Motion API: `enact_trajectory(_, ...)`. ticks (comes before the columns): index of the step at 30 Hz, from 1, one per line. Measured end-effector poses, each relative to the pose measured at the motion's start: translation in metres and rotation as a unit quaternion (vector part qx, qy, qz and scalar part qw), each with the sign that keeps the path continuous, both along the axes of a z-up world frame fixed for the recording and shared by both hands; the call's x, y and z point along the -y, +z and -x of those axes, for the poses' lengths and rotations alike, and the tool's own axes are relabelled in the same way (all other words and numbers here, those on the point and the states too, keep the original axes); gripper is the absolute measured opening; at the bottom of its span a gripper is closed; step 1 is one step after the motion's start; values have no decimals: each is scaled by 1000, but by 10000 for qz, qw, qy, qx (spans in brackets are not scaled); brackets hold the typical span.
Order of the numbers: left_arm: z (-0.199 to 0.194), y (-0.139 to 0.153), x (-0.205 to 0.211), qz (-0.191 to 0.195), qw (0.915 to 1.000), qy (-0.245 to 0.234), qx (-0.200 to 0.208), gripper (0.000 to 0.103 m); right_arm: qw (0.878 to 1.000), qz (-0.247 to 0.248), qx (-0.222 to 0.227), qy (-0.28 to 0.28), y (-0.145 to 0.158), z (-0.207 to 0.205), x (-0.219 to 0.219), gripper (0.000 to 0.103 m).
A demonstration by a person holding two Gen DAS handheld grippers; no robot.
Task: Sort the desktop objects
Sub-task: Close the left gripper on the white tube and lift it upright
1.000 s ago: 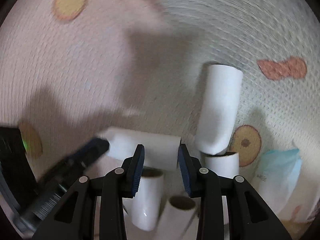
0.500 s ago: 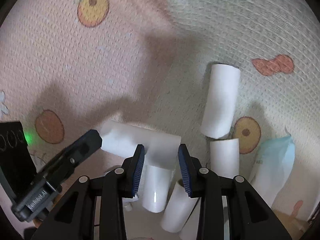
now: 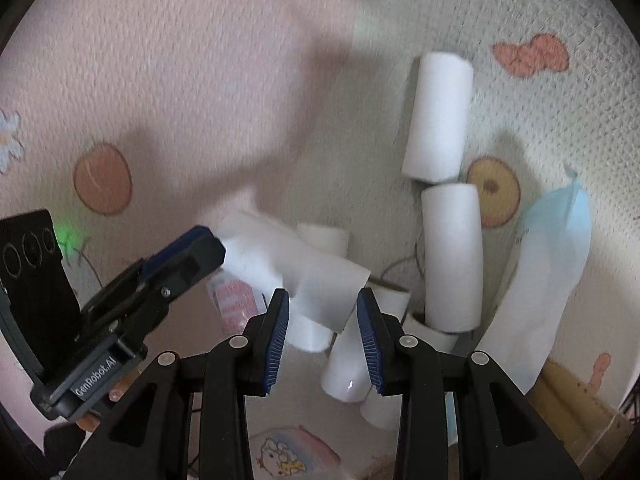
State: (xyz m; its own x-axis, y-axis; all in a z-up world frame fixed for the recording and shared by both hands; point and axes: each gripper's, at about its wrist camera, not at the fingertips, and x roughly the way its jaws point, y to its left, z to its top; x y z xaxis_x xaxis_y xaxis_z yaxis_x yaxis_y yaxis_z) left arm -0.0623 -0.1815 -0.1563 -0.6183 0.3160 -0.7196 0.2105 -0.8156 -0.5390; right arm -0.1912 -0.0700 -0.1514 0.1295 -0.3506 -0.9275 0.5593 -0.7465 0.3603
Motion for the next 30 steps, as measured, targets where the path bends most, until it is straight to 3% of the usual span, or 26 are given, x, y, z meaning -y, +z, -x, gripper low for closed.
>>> enact_trajectory(8, 6, -11, -3, -36, 9996, -90, 270, 29, 9998, -166, 5, -55, 0, 26, 18, 32)
enact_trajectory(14, 2, -29, -5, -164, 9986, -158, 476, 22, 9993, -209, 307, 62, -13, 16, 23, 32)
enact_trajectory(18, 1, -29, -1, -347, 9980, -144, 508, 22, 9987, -438, 42, 271, 5, 47, 74, 32)
enact_trajectory(25, 0, -29, 2, -524, 9969, -96, 571, 22, 9990, -347, 19, 284, 15, 62, 85, 32)
enact_trajectory(30, 1, -30, -3, -337, 9976, -97, 593, 22, 9988, -380, 190, 242, 27, 75, 87, 32)
